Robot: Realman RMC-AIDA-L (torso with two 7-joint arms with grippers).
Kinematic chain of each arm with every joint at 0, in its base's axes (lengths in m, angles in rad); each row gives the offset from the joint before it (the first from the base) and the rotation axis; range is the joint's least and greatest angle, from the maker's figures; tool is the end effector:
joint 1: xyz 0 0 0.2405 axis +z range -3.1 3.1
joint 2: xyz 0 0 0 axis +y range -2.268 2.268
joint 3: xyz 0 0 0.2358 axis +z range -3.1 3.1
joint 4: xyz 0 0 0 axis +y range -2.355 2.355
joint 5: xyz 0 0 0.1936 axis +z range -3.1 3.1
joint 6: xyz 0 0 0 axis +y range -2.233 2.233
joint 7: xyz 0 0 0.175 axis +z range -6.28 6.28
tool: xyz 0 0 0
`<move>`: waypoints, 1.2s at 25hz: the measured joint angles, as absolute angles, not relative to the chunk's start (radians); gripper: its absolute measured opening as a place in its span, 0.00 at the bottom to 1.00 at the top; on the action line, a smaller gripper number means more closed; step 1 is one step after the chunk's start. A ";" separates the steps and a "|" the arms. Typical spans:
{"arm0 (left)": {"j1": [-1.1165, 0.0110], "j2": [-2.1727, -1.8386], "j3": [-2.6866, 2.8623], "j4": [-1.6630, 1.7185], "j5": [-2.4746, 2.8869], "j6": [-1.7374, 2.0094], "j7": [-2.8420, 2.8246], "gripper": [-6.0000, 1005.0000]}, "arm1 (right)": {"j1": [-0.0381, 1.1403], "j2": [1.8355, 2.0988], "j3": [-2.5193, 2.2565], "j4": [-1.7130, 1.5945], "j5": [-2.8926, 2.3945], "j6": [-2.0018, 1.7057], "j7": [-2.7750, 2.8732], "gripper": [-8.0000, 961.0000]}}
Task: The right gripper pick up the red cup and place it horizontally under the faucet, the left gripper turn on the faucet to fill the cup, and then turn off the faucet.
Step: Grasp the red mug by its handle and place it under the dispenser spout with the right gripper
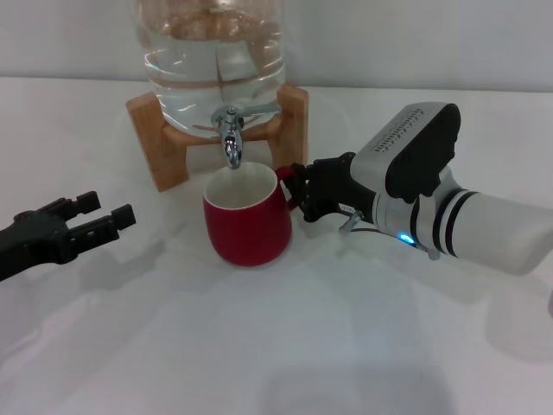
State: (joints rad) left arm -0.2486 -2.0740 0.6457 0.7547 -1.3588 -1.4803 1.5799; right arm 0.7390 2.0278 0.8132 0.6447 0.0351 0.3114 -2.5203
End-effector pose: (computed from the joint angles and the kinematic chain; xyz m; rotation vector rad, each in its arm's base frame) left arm -0.2960 0.2880 0.0330 -2.2507 -1.0436 -0.8283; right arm 0.1406 0.3847 -0.1350 -2.4318 0.4299 0.4355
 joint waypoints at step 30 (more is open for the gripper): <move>-0.253 -2.074 0.646 0.755 -1.361 -1.471 1.578 0.88 | 0.758 2.028 0.807 0.626 0.056 0.324 -2.518 0.13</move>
State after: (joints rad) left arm -0.2526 -2.0739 0.6458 0.7547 -1.3610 -1.4714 1.5779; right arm 0.7575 2.0278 0.8069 0.6264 0.0558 0.3238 -2.5183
